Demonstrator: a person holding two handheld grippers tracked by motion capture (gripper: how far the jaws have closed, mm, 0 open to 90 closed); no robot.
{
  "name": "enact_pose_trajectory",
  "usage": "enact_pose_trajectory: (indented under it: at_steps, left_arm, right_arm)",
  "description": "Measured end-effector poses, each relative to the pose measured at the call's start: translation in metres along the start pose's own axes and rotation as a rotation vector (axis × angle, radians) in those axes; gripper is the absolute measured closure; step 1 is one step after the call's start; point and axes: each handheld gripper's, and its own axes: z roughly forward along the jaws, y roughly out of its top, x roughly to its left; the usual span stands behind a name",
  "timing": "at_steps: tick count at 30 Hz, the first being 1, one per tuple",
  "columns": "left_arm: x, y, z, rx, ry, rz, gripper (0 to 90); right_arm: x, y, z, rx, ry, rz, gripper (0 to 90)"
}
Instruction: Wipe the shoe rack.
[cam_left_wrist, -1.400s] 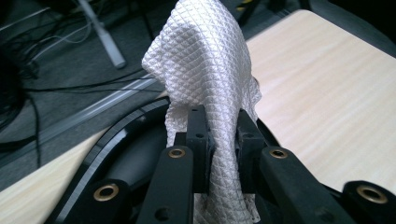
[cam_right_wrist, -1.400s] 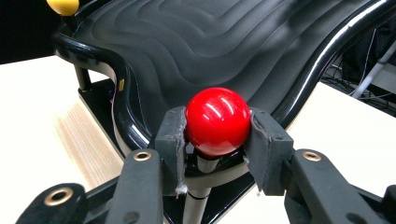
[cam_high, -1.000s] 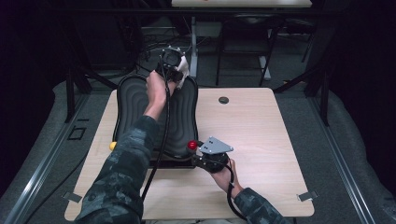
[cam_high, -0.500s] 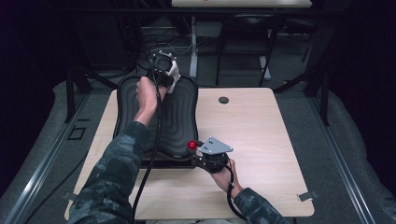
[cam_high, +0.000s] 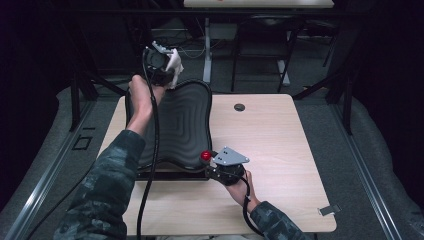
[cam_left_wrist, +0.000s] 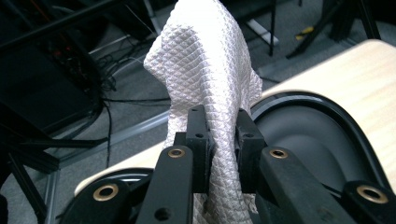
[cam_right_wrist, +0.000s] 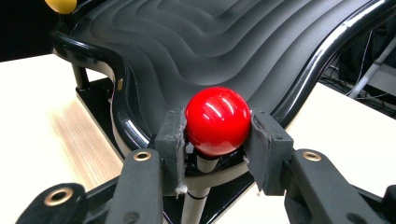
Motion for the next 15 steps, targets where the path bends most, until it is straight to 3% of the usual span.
enact_pose_trajectory:
  at_steps: [4,9,15]
  left_arm:
    - [0.009,-0.003,0.009,0.023,-0.010,-0.036,79.4]
    - [0.012,-0.009,0.019,0.037,-0.021,-0.049,78.9]
    - [0.011,-0.009,0.017,0.054,-0.009,-0.023,80.1]
  right_arm:
    - [0.000,0.000,0.000,-0.001,0.000,-0.002,60.2]
    - [0.000,0.000,0.000,-0.001,0.001,-0.002,60.3]
    - [0.000,0.000,0.000,0.001,0.001,-0.005,60.3]
